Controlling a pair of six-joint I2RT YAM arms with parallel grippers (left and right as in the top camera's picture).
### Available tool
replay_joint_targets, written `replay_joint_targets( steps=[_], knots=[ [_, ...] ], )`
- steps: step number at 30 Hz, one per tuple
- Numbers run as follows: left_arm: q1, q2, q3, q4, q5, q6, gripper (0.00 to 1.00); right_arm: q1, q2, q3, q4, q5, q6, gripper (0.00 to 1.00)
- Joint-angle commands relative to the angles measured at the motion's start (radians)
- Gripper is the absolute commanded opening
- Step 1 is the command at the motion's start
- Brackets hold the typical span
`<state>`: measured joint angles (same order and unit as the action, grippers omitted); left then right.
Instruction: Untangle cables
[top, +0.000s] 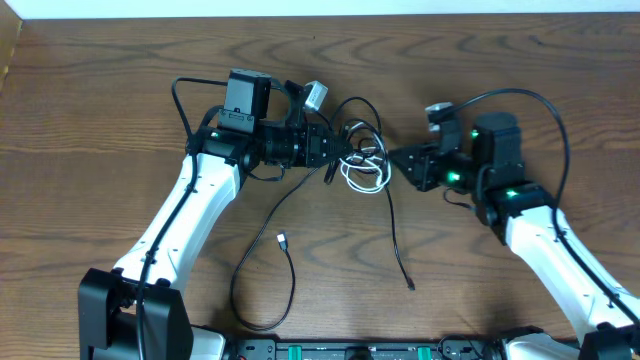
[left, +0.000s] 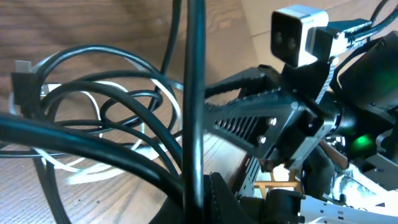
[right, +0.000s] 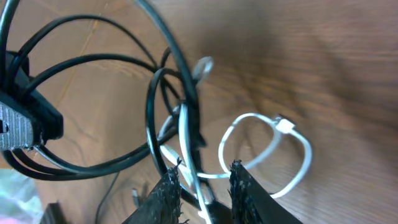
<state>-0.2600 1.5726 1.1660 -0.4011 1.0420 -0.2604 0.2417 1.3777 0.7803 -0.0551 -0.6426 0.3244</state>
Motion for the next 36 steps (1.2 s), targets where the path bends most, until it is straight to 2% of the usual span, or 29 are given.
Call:
replay_joint_targets(
  steps=[1,11,14,20,25,36],
  knots=[
    [-0.001,-0.026,0.014,0.003,0.031,0.020,0.08,0.036,0.003,0.009,0.032,-0.035,0.047,0.25],
    [-0.001,-0.026,0.014,0.003,0.031,0.020,0.08,0.067,0.003,0.009,0.045,-0.007,0.057,0.26],
    [-0.001,-0.026,0.014,0.003,0.031,0.021,0.08,0.069,0.003,0.009,0.064,0.019,0.072,0.19],
    [-0.001,-0.026,0.014,0.003,0.032,0.021,0.08,0.013,-0.032,0.009,0.136,0.044,0.181,0.24],
    [-0.001,-0.026,0.014,0.003,0.032,0.021,0.08,0.005,-0.021,0.009,0.106,0.124,0.189,0.31],
    [-0.001,-0.026,0.014,0.003,0.032,0.021,0.08,0.114,0.032,0.009,0.081,0.096,0.203,0.28]
  ],
)
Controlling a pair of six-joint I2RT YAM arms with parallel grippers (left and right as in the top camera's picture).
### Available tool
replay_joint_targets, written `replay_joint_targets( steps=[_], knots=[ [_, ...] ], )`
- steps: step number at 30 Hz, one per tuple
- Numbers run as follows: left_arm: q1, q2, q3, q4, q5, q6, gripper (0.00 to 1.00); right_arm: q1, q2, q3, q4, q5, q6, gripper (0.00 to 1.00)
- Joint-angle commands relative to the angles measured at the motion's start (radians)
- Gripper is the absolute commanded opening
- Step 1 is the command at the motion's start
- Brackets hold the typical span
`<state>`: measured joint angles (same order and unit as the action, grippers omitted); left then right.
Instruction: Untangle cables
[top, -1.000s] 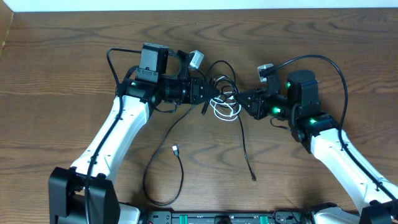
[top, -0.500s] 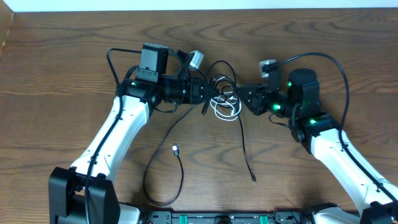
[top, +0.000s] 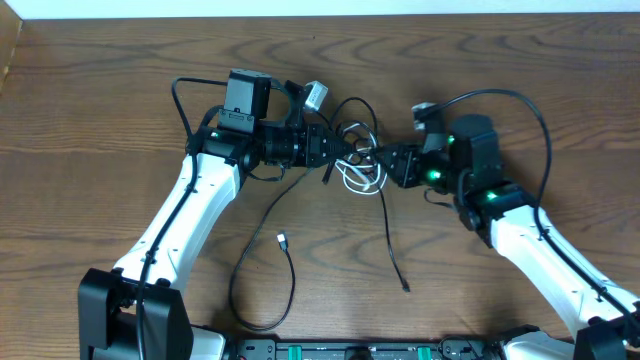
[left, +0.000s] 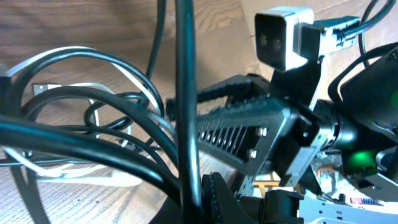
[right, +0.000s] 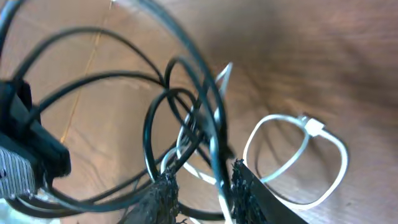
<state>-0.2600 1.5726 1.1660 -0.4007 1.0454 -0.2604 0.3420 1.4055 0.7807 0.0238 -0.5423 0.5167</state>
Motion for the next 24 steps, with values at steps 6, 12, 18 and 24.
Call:
replay_joint_targets(
  steps=[6,12,18,24],
  knots=[
    [-0.001,-0.026,0.014,0.003,0.028,0.020,0.08,0.029,0.010,0.008,-0.080,0.068,0.011,0.27],
    [-0.001,-0.026,0.014,0.003,0.028,0.020,0.08,0.067,0.045,0.008,-0.110,0.084,0.026,0.25],
    [-0.001,-0.026,0.014,0.002,0.029,0.020,0.08,0.107,0.068,0.008,-0.080,0.112,0.083,0.25],
    [-0.001,-0.026,0.014,0.003,0.071,0.020,0.08,0.118,0.076,0.008,-0.078,0.221,0.189,0.24]
  ],
)
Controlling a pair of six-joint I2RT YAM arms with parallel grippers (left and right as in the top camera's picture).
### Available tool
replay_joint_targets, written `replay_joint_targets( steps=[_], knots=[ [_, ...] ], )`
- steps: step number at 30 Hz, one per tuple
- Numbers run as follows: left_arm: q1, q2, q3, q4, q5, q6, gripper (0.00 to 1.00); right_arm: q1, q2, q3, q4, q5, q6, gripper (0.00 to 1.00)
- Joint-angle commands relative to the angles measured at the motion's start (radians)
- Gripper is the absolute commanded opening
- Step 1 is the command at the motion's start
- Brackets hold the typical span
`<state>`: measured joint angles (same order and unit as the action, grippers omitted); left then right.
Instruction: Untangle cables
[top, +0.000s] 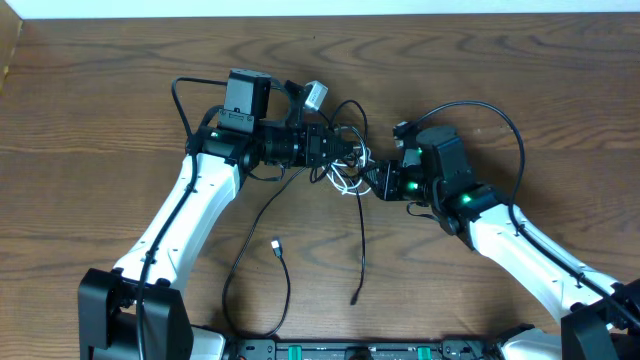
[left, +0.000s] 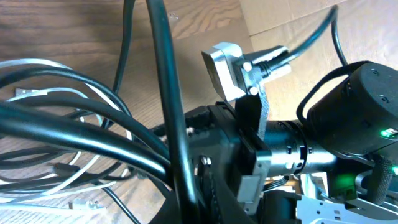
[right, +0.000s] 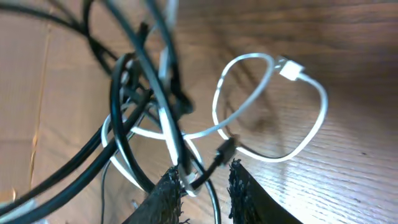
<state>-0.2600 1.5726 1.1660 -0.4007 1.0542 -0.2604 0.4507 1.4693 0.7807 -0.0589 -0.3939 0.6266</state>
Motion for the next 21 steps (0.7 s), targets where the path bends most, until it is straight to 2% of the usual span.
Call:
replay_joint_targets(
  steps=[1,8,14,21],
  knots=[
    [-0.001,-0.026,0.014,0.003,0.064,0.020,0.08,0.011,0.016,0.008,0.012,0.074,0.090,0.24],
    [-0.001,-0.026,0.014,0.006,0.140,0.016,0.08,0.034,0.042,0.008,0.049,0.052,0.148,0.24],
    [-0.002,-0.026,0.014,0.006,0.140,0.016,0.08,0.035,0.042,0.008,0.196,-0.091,0.147,0.27],
    [-0.016,-0.026,0.014,0.011,0.167,0.012,0.08,0.036,0.048,0.008,0.221,-0.026,0.162,0.29]
  ],
)
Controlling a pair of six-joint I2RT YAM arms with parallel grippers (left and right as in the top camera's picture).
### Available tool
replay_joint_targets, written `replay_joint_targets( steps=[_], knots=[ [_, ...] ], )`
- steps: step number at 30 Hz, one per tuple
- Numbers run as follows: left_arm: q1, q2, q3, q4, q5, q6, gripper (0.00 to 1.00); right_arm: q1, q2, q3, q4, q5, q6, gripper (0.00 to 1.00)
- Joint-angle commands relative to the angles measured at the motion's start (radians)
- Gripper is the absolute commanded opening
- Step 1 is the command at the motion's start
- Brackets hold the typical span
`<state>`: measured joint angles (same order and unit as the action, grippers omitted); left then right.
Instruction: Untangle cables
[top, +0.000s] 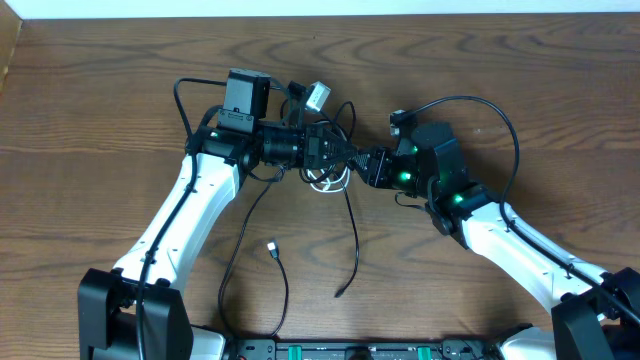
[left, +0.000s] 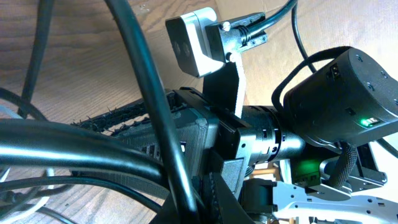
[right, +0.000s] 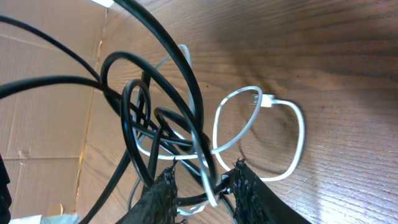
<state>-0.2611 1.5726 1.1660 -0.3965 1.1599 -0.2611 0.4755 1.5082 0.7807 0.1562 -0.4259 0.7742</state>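
Observation:
A knot of black cables (top: 338, 150) and a thin white cable (top: 326, 183) lies at the table's middle. My left gripper (top: 338, 156) is shut on a thick black cable (left: 146, 74), which runs into its jaws (left: 198, 200). My right gripper (top: 363, 166) is close against it from the right, and its body (left: 193, 140) fills the left wrist view. It (right: 204, 186) is open, with black loops (right: 186, 93) and a white strand passing between the fingers (right: 165, 193). The white cable's loop (right: 297, 140) lies flat on the wood beyond.
One loose black cable (top: 352, 230) trails from the knot toward the front edge. Another (top: 232, 270) curves down the left and ends in a small plug (top: 272, 246). A black equipment bar (top: 350, 350) lines the front edge. Cardboard (right: 43, 137) lies beyond the table.
My right gripper has moved a little further left and up, now against the left gripper. The knot is bunched tighter, and the trailing cable's free end has shifted left. The left arm has stayed put.
My left gripper has been shut on the black cable at the knot throughout. My right gripper, open, stood right of the knot, then closer at each moment, and is now in it. The trailing black cable's end moved leftward with it.

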Motion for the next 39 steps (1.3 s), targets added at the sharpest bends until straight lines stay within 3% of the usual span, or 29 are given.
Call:
replay_joint_targets(
  steps=[1,10,15,20,25,32,39],
  knots=[
    [-0.019,-0.026,0.014,0.011,0.070,0.013,0.08,0.013,0.011,0.008,0.006,0.005,0.015,0.29],
    [-0.053,-0.026,0.014,0.071,0.083,-0.043,0.08,0.069,0.042,0.008,-0.029,0.001,0.034,0.25],
    [-0.052,-0.026,0.014,0.163,0.089,-0.143,0.08,0.073,0.043,0.008,-0.154,0.100,0.033,0.18],
    [-0.052,-0.026,0.014,0.279,0.143,-0.253,0.08,0.056,0.043,0.008,-0.172,0.170,0.032,0.01],
    [-0.043,-0.026,0.014,0.295,0.146,-0.275,0.08,0.019,0.042,0.008,-0.206,0.240,0.018,0.01],
    [0.068,-0.026,0.014,0.295,0.196,-0.276,0.08,-0.134,0.038,0.008,-0.361,0.382,-0.063,0.01],
    [0.190,-0.026,0.014,0.294,0.262,-0.275,0.08,-0.338,0.016,0.009,-0.415,0.381,-0.119,0.01]
  ],
)
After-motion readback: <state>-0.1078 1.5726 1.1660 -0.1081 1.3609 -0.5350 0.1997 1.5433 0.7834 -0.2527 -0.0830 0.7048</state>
